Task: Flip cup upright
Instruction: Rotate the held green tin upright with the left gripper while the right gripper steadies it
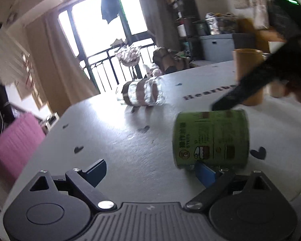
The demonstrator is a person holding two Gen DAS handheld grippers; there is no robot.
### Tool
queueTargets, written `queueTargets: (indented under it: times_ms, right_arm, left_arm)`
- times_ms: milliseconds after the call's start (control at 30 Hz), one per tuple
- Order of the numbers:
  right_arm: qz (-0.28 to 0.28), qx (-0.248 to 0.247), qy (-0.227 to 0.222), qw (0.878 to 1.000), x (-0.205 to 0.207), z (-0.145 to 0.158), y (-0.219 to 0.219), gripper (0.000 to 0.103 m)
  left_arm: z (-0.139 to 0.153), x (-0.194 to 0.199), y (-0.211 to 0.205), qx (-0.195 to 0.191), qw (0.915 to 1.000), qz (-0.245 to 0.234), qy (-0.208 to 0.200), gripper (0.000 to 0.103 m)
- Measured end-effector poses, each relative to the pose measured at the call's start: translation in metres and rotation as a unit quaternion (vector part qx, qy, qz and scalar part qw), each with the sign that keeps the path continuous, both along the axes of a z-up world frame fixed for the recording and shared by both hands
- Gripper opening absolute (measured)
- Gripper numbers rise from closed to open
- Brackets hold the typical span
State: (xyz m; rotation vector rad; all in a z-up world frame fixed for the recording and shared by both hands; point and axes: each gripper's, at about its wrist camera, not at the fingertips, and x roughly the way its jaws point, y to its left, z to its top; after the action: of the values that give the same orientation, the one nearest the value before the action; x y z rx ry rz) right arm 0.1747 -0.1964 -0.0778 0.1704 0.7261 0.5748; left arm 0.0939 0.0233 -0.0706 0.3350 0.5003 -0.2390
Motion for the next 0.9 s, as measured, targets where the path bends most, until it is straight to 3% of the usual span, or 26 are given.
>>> queueTargets:
  times_ms: [300,433,567,767,833,900]
  right_arm:
    - [0.007,0.018,0.007,1.0,-0.029,0.001,-0.01,0.022]
    - [-0.003,0.026,0.018,0.999,-0.026,0.0,-0.015,0.024]
    - [-0.009,0.051,0.027,0.998,-0.021,0.0,-0.02,0.027]
    - [-0.011,0.078,0.039,0.996,-0.009,0.004,-0.021,0.034]
    - [-0.011,0.079,0.048,0.996,-0.005,0.003,-0.02,0.034]
    - [-0.01,0.084,0.056,0.995,-0.003,0.002,-0.02,0.034]
  left_arm:
    - [-0.003,0.017,0.025,-0.076,0.9952,0.028,0.055,0.091]
    - [0.004,0.012,0.039,-0.13,0.9864,0.022,0.098,0.091]
    - [0.019,0.003,0.049,-0.222,0.962,0.026,0.157,0.092]
    - [0.025,0.007,0.042,-0.353,0.9061,0.029,0.231,0.092]
    - [0.024,0.013,0.036,-0.376,0.8916,0.031,0.251,0.092]
    - [0.022,0.02,0.028,-0.381,0.8858,0.032,0.264,0.092]
